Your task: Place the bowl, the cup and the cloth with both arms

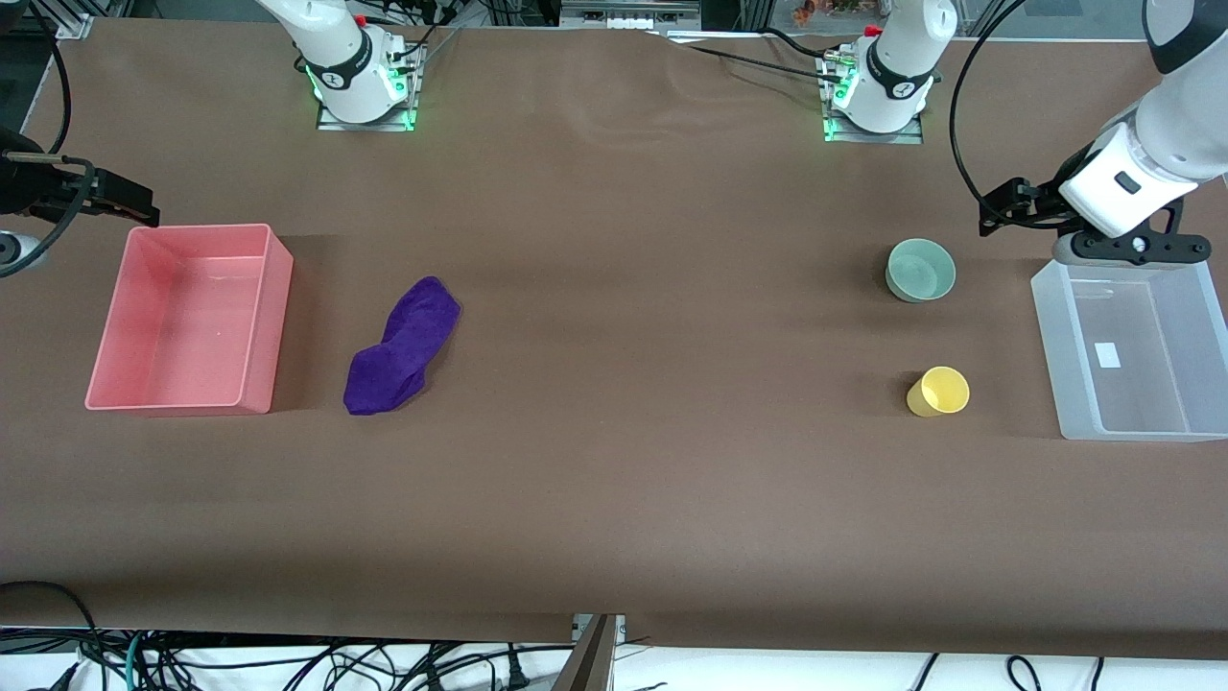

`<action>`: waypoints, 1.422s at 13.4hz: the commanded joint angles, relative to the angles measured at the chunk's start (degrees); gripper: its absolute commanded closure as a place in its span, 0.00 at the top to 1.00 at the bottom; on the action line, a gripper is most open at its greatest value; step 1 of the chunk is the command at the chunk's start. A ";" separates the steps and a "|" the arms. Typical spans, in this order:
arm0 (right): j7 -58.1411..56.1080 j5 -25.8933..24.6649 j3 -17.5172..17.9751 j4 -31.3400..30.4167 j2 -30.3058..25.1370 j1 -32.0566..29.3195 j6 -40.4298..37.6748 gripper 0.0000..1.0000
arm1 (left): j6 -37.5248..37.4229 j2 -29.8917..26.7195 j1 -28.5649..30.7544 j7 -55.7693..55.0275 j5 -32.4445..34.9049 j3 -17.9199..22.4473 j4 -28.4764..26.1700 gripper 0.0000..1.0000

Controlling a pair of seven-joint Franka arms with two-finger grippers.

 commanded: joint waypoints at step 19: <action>16.48 0.18 5.01 -29.53 17.29 4.74 49.05 1.00 | 66.85 16.24 18.38 24.45 5.88 -2.65 -42.51 0.97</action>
